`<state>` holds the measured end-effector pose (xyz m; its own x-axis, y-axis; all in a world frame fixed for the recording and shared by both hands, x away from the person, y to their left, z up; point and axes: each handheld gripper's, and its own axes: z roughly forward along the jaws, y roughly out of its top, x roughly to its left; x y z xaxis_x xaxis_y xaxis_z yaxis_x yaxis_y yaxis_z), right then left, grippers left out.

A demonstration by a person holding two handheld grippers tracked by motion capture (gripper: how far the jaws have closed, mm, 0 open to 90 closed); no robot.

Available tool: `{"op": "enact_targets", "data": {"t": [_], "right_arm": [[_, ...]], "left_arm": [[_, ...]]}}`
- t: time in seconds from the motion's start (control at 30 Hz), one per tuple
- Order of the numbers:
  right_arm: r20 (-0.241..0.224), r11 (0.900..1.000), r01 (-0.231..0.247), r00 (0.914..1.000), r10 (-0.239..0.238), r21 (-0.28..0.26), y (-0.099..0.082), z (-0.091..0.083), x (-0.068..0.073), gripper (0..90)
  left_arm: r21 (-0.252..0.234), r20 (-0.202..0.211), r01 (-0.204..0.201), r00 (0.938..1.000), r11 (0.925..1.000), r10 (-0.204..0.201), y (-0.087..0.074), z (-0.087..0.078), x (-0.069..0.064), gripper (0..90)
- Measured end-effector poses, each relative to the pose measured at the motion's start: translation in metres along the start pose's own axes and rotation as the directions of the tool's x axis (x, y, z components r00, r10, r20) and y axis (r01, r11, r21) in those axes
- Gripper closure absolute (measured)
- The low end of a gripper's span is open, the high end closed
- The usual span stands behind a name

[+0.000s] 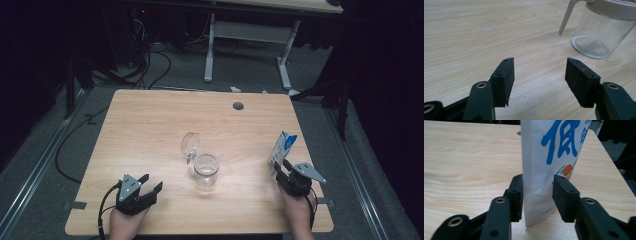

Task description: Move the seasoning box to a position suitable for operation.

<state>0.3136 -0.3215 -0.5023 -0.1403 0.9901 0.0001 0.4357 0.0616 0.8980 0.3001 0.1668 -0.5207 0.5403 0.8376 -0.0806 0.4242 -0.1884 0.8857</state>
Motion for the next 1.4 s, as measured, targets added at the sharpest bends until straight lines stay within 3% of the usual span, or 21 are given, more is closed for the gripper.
{"op": "enact_targets", "data": {"t": [0.57, 0.97, 1.13, 1.4], "right_arm": [[0.015, 0.9999, 0.009, 0.9999, -0.008, -0.013, -0.006, -0.012, -0.011, 73.9], [0.029, 0.9997, -0.012, 0.9995, 0.013, -0.019, -0.008, -0.018, -0.023, 74.9], [0.005, 0.9992, -0.027, 0.9996, 0.027, -0.029, -0.007, -0.018, -0.026, 64.0], [0.001, 0.9989, -0.030, 0.9995, 0.031, -0.036, -0.001, -0.010, -0.026, 58.6]], "left_arm": [[0.006, 0.018, -0.003, 0.9998, 1.0000, 0.003, 0.004, 0.010, -0.002, 41.0], [0.012, 0.022, -0.003, 0.9998, 0.9999, 0.003, 0.005, 0.014, -0.002, 41.0], [0.013, 0.022, -0.002, 0.9998, 0.9999, 0.002, 0.005, 0.014, -0.002, 41.0], [0.022, 0.003, -0.003, 1.0000, 0.9998, 0.003, -0.001, 0.006, 0.001, 41.6]]}}
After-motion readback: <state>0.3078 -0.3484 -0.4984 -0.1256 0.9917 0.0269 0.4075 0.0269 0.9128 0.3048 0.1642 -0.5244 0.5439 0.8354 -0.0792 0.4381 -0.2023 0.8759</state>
